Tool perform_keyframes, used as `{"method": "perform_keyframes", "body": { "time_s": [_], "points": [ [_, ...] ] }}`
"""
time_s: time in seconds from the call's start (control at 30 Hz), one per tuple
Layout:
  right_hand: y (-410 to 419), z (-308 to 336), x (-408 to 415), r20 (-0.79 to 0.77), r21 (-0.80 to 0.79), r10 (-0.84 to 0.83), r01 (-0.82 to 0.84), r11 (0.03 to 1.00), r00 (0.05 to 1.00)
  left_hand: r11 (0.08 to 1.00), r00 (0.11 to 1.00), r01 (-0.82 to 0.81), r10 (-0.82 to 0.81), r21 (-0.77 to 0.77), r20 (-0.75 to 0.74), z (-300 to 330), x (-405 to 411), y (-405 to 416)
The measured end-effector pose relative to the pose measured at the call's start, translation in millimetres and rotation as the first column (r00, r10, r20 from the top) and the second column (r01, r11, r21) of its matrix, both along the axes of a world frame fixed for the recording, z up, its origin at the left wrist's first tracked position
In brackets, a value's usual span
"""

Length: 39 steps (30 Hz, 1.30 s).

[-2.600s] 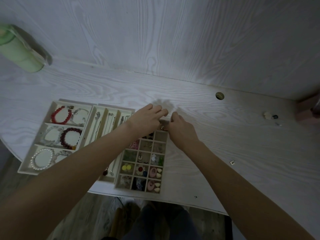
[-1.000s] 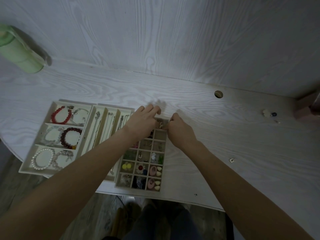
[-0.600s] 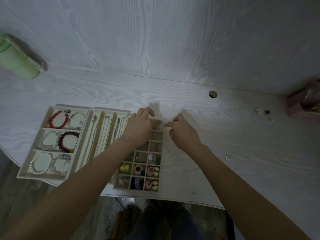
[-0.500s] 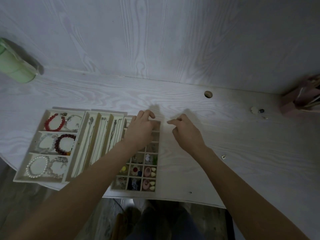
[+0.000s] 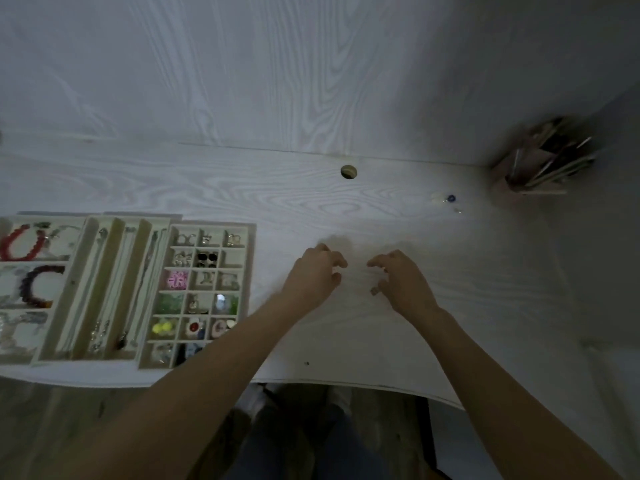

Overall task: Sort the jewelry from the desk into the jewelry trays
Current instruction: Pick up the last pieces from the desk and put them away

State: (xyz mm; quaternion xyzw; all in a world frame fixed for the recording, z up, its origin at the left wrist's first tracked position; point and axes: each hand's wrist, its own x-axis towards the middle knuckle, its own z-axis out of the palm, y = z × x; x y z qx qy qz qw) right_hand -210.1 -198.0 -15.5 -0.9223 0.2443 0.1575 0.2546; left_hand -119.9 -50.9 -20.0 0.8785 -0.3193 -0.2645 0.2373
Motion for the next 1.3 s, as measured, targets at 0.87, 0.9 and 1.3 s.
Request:
{"method": "perform_keyframes", "body": {
  "time_s": [0.87,0.9,1.3],
  "points": [
    [-30,-17,-13,0.136,0.381,-0.043,-0.013,0.924,0.990,0.895,0.921,-0.375,0.328,-0.242,-0.212,-14,-51,-48],
    [-29,-14,-12,0.138,0.457,-0.108,0.033,0.889,0.984,0.857,0.891,-0.433,0.359,-0.280,-0.279,-9,-49,-44],
    [37,41,29,0.213,0.680,-0.169,-0.022,0.733,0.962,0.599,0.635,-0.734,0.438,-0.320,-0.636,41,-17,33]
  ]
}}
